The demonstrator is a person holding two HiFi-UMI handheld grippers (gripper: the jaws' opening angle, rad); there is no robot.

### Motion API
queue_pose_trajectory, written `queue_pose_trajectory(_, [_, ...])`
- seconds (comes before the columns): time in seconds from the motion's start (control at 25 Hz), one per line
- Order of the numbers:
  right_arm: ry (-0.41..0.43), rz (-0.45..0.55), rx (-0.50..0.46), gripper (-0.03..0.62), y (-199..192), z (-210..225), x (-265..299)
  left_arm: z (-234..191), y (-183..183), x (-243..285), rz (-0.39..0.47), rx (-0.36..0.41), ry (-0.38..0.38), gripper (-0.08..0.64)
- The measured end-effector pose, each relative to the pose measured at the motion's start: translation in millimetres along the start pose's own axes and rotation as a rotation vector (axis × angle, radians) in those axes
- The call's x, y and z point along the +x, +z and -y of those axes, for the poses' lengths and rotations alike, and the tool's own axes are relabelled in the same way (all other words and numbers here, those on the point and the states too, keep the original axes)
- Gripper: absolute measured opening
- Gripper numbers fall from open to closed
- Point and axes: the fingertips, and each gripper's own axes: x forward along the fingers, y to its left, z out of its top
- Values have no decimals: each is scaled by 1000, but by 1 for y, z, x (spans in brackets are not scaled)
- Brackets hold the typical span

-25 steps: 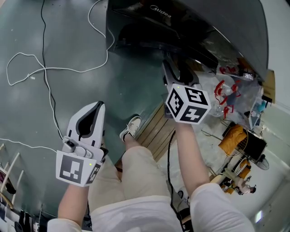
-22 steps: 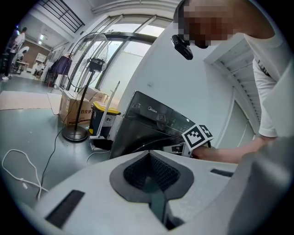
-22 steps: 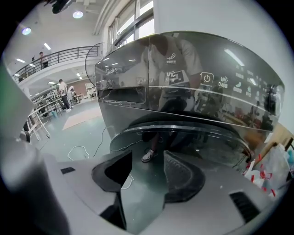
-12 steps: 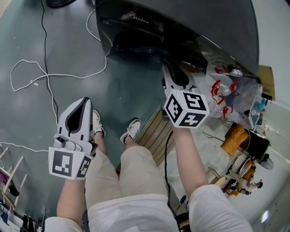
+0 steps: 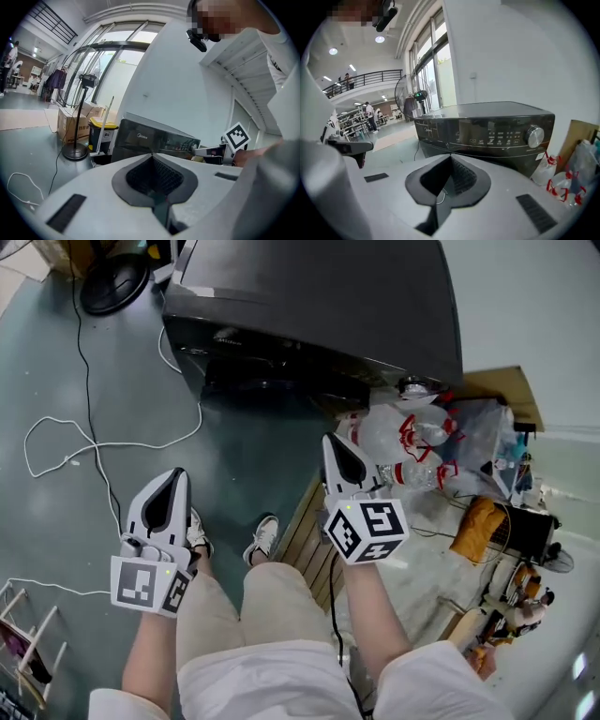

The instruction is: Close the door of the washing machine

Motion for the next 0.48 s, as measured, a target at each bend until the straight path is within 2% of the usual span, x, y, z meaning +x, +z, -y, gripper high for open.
queue_pose_trajectory(0.2, [-13, 25, -2, -3, 35, -2, -61, 31, 47, -8, 19, 46, -38, 5])
queue_pose_trajectory(0.48, [-22, 116, 14, -3, 98, 3, -129, 86, 125, -22, 77, 152, -116, 5])
